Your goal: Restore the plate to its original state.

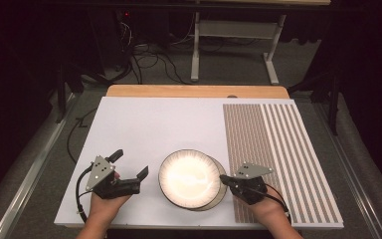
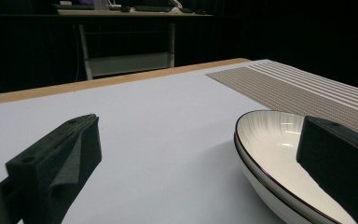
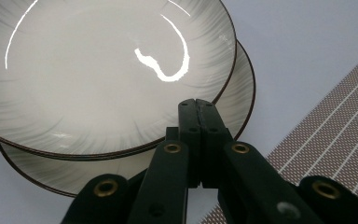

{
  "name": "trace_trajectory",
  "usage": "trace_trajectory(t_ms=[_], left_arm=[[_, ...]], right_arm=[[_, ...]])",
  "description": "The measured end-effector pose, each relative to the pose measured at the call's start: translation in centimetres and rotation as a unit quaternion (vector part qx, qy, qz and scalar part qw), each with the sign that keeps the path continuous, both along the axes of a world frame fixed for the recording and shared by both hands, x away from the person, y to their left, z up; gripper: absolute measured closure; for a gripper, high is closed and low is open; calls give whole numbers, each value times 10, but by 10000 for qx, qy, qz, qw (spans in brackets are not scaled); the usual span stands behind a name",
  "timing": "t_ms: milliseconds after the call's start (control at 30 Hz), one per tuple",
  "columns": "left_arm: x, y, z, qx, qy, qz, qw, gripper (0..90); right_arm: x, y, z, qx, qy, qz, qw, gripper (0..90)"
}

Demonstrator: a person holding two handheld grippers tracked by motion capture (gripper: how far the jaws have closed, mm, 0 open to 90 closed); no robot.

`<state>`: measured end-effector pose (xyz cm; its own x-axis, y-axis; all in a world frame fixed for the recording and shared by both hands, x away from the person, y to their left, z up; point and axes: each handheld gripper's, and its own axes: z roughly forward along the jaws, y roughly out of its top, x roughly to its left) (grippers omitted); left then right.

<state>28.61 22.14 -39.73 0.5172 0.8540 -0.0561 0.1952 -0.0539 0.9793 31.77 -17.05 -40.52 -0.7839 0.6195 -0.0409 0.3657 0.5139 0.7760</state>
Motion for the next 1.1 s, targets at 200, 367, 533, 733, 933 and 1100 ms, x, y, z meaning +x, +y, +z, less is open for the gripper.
trace_trajectory(t_ms=[200, 367, 533, 733, 933, 1100], left_arm=[[0, -1, 0, -6, 14, -10, 10000, 7], [0, -1, 0, 3, 22, -23, 10000, 7], [0, -1, 0, 9, 30, -33, 10000, 7], [0, -2, 0, 24, 32, -37, 10000, 7], [1, -2, -1, 54, 55, -57, 10000, 7], [1, -3, -1, 59, 62, -68, 9999, 7]], right_arm=[[0, 0, 1, 0, -3, -15, 10000, 900], [0, -3, 2, 3, -30, -39, 10000, 900], [1, -6, 3, 35, -23, -83, 10000, 900], [1, -10, 5, 42, -30, -152, 9999, 900], [2, -17, 8, 139, -23, -239, 9996, 900], [2, -17, 9, 147, -60, -223, 9996, 900]])
